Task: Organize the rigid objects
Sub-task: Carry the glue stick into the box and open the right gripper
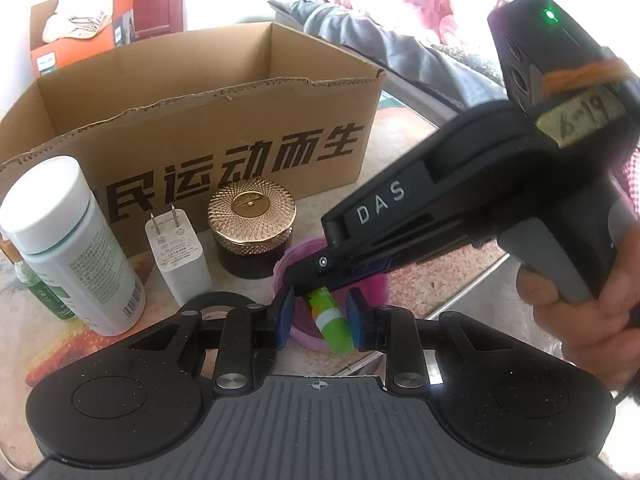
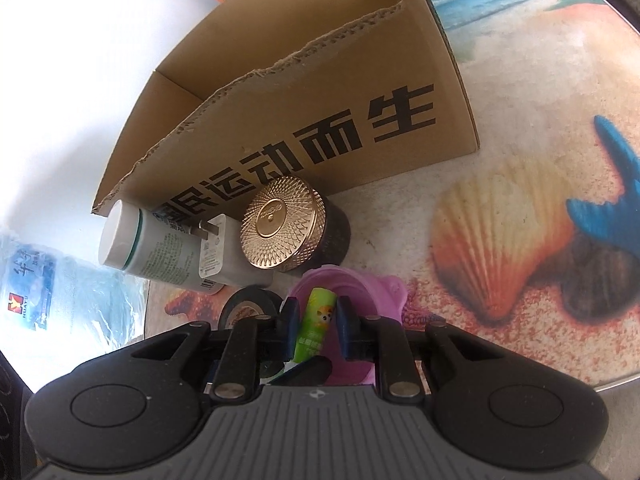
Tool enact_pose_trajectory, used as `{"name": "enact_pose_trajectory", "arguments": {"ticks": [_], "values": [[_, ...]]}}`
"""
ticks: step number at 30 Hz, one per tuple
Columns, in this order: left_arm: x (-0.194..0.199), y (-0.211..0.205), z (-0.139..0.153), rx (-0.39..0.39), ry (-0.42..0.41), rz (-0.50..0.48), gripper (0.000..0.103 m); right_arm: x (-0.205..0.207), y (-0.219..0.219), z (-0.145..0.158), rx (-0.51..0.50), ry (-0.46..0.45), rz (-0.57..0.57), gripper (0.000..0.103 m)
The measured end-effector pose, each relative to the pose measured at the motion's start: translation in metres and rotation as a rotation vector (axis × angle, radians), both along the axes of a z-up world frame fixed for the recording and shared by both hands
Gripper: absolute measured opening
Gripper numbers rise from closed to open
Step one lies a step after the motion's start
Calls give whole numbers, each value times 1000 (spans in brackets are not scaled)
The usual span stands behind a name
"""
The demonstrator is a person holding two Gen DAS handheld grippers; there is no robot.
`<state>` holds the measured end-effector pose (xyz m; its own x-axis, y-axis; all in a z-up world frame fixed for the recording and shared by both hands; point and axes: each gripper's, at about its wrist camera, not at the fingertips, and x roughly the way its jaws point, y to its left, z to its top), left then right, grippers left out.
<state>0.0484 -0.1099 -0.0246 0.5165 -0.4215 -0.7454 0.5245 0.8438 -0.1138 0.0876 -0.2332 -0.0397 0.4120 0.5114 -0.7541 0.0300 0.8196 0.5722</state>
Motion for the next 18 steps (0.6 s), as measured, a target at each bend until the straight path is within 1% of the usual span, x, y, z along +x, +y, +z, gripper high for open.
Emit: {"name": "enact_pose_trajectory", "arguments": {"ticks": [6,9,13,18], "values": [[-6,-3,8,14,-36,16,23,-11,-7,5,28,-69,-14,19],[-10,-6,15,32,-72,22,21,-18,-10,13,37,-111,-15,17],[-15,-5,32,26,-122,25,21,-29,-10,33,31,-193,-16,17],[-16,-3,62,22,-216,34,21,-31,-9,66,40,-301,-19,17]]}}
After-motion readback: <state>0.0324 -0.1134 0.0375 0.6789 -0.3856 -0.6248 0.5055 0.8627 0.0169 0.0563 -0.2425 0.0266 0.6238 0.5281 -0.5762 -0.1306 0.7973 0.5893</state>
